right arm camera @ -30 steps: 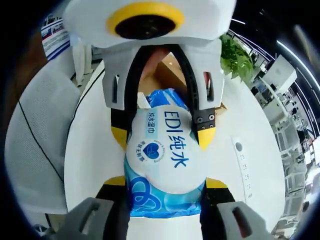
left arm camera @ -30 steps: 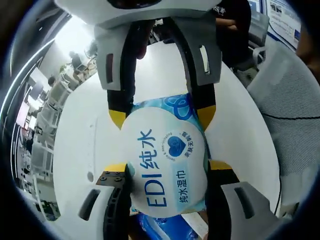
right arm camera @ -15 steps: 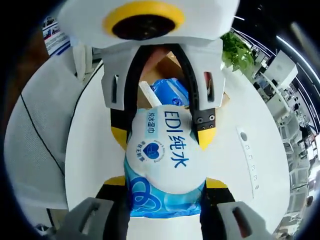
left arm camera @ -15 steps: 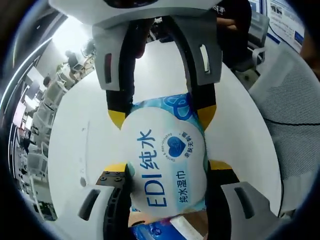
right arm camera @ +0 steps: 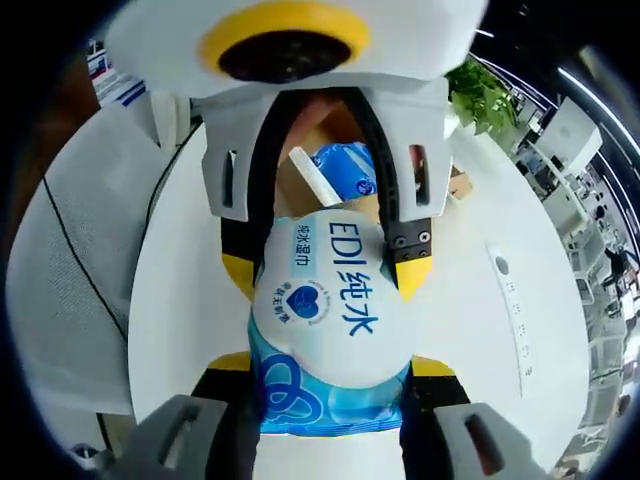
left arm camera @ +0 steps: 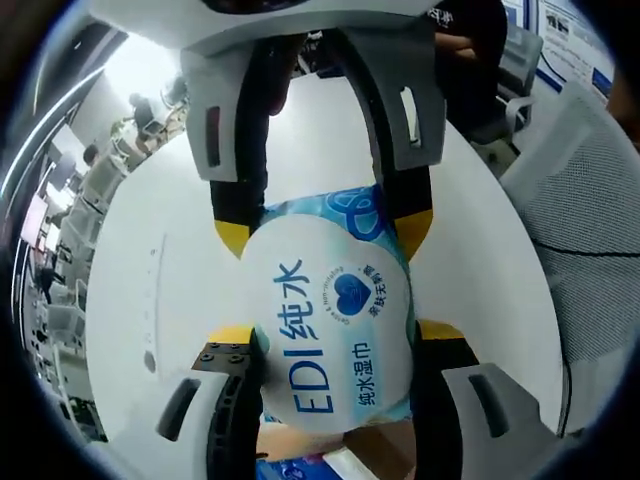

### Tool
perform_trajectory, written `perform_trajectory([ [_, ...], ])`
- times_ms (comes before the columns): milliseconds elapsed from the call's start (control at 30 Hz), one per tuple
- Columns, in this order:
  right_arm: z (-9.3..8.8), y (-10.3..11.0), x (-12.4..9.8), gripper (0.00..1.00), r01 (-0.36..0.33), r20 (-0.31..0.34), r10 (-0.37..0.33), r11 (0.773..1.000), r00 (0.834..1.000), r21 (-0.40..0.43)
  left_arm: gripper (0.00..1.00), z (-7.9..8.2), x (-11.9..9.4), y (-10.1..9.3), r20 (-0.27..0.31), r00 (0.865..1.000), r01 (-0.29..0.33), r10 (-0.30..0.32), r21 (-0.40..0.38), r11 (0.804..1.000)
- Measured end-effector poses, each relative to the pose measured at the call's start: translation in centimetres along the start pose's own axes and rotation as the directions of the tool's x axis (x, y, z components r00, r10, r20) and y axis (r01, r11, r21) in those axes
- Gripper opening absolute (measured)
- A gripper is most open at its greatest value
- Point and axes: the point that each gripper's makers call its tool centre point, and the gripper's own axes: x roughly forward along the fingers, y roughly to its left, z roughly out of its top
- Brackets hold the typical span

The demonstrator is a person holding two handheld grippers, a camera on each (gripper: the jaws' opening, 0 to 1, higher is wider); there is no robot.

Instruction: Operate the shoe box by opening the lid, removing the specified soft item, and placing it in the target area until the item is outside and the box remains undamaged.

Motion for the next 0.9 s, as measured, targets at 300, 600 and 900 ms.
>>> perform_trajectory([
  [300, -0.5, 0.2, 1.3, 0.53, -0.021, -0.004, 0.021, 1.0, 1.0, -0.005, 0.59, -0.9, 1.3, -0.3, -0.011, 1.0, 0.011, -0.011, -0.02, 1.0],
  [600, -1.3, 0.0, 2.8, 0.53, -0.031, -0.01, 0.031, 1.0, 0.999, -0.006, 0.59, -1.6, 2.6, -0.5, -0.025, 1.0, 0.017, -0.017, -0.024, 1.0],
  [900, -2.0, -0.4, 4.1, 0.53, -0.032, -0.017, 0.032, 0.999, 0.999, -0.009, 0.59, -2.3, 3.4, -0.3, -0.044, 0.999, 0.013, -0.015, -0.029, 0.999],
])
